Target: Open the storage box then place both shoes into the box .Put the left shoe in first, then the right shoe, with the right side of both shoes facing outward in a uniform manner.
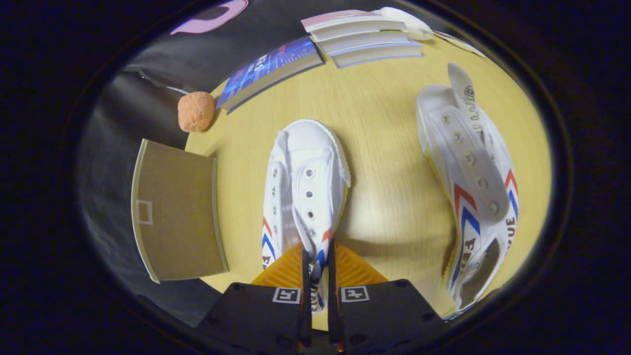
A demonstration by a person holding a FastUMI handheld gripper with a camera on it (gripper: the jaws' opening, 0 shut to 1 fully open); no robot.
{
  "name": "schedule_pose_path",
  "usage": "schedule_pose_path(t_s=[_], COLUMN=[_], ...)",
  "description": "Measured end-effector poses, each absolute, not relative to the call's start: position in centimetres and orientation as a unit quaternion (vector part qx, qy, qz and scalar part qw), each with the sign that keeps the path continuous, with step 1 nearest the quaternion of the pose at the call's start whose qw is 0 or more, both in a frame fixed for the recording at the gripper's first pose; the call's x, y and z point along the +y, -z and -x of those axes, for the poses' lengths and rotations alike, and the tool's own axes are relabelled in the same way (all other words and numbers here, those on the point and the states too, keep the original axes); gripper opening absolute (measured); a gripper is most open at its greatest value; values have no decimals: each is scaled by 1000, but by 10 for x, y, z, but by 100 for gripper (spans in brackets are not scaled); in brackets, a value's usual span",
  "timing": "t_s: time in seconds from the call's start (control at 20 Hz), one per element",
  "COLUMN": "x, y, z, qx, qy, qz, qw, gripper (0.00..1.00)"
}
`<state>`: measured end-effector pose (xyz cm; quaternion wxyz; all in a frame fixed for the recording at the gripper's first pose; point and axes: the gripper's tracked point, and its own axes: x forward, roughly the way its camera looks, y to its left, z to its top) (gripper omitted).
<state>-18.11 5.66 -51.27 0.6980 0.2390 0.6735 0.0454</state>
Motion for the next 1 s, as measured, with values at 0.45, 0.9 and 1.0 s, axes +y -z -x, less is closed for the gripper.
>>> schedule_pose_path(t_s=[0.45, 0.9, 1.0], x=[73, 108, 128], y=[480, 385, 357], z=[174, 115, 100], qx=[650, 582, 564], qy=[-49, -91, -117], qz=[-321, -386, -387], qw=[687, 710, 720], gripper=[3, 3, 3])
